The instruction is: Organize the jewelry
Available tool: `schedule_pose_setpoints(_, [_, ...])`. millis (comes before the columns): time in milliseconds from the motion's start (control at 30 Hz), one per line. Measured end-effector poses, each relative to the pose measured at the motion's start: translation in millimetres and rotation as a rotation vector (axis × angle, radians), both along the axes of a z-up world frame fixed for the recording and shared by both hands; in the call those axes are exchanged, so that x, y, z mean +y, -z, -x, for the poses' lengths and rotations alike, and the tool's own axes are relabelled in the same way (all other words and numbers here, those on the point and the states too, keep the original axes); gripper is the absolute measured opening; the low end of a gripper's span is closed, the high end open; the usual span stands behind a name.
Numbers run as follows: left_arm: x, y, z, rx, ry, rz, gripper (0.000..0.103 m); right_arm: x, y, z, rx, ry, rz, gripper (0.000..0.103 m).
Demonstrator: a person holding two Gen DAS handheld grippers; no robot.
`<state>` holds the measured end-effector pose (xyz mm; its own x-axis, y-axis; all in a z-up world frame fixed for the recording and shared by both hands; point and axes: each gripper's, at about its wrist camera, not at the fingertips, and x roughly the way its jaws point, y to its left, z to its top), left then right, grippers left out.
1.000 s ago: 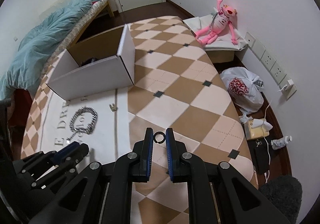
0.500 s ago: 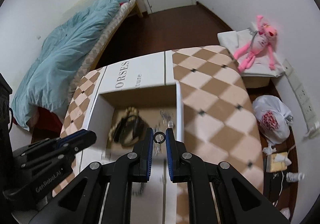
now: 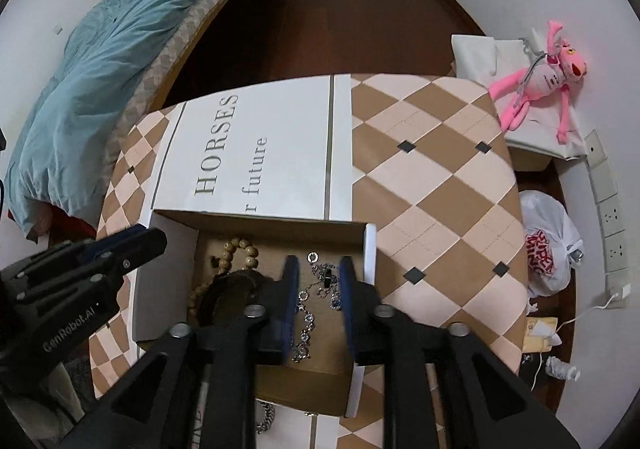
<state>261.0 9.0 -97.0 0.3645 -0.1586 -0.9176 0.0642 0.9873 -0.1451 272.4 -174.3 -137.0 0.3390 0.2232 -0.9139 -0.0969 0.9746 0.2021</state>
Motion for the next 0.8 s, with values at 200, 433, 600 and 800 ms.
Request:
schedule_pose_setpoints(200, [9.7,-10.0,6.0,-0.036,-0.044,-0.053,0.074,-7.6,-15.8,9.1,-0.049,0.032,0.034,0.031])
schedule_pose_setpoints(433, [19.2,-6.7,33.5,-0.075,-0.087,-0.113,0.097,-8.9,-12.8,34.1,-0.061,0.064,0.173,0.067])
schedule_pose_setpoints(600, [19.3,-3.9,52.7,-0.104,-0.096,-0.146,0.098,-6.6,-3.5,52.1,-0.053,0.063,0.222,0.099])
schedule_pose_setpoints(800, [20.2,-12.2,73.1,-0.136,-0.114,-0.147,0.099,-0.9,-11.5,71.0,-0.079,0.065,0.235,0.099])
